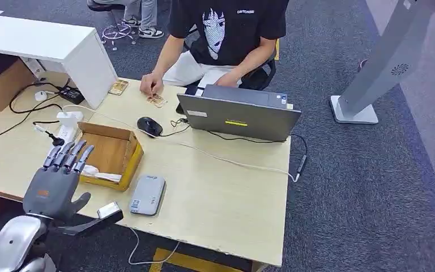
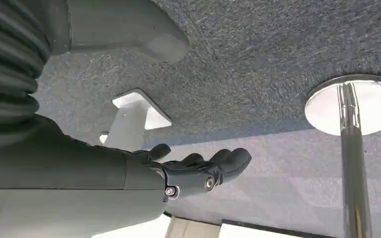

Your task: Pass the card to the sensor for recognition and then transmit it.

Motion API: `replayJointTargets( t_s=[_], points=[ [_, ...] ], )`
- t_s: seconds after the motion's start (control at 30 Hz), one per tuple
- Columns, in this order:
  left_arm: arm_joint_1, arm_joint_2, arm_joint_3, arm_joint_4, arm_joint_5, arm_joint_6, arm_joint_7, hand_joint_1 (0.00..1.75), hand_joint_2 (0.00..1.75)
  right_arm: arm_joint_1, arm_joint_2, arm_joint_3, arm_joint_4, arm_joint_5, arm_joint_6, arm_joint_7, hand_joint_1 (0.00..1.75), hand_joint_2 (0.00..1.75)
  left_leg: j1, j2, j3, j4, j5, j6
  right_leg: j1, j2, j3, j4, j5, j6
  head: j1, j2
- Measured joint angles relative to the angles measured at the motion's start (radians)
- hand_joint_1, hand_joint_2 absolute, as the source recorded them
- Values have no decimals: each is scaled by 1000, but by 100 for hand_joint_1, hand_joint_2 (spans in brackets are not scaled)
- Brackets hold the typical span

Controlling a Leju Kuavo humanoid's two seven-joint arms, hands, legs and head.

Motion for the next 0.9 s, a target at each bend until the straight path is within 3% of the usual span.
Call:
replayJointTargets(
  t_s=[0.9],
  points=[
    [9,-85,81,68,18,-30,34,0,175,1,0,0,-17,31,0,9,0,175,0,0,0,0,0,0,0,0,0,0,0,0,0,0]
  ],
)
